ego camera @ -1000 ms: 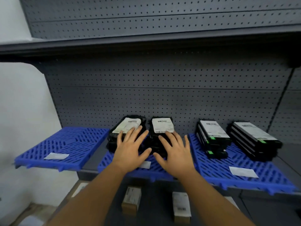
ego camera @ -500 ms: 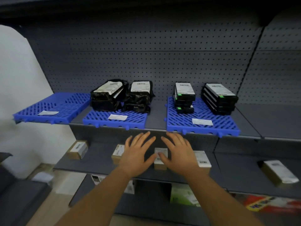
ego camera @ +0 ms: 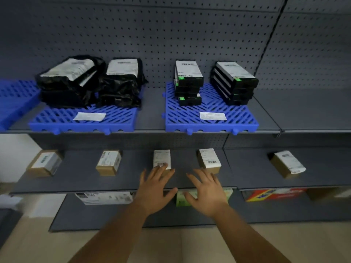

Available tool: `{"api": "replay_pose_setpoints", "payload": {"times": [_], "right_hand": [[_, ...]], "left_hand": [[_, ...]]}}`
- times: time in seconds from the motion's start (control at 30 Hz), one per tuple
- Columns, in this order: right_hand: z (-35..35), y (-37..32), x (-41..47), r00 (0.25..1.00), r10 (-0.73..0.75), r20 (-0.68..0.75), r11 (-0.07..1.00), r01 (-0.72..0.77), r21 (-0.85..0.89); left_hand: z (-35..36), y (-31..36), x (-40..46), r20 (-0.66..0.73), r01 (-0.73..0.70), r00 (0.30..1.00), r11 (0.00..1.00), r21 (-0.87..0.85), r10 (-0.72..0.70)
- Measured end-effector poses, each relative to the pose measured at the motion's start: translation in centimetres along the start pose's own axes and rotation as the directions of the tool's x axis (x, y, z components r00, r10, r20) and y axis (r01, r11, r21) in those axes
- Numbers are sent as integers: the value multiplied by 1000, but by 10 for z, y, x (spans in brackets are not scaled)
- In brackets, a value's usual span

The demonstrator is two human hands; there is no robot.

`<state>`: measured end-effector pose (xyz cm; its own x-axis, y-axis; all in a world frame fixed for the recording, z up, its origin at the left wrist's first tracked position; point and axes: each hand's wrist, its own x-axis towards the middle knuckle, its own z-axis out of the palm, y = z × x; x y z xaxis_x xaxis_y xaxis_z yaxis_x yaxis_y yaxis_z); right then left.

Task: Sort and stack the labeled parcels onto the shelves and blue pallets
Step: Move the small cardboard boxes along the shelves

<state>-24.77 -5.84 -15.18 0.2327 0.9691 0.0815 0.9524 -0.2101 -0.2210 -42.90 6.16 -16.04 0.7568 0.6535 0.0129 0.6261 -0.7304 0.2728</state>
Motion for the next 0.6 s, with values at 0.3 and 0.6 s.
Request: {"api": "replay_pose_setpoints", "payload": {"times": [0.3, 0.6], "right_hand": [[34, 50, 28, 993, 102, 59, 995, -102, -2], [85, 116, 69, 991, 117, 68, 992, -120, 31]], "left_hand": [[49, 8, 52, 123, 54, 991, 998, -40, -48], [108, 25, 99, 126, 205, 972, 978, -24, -200]]}}
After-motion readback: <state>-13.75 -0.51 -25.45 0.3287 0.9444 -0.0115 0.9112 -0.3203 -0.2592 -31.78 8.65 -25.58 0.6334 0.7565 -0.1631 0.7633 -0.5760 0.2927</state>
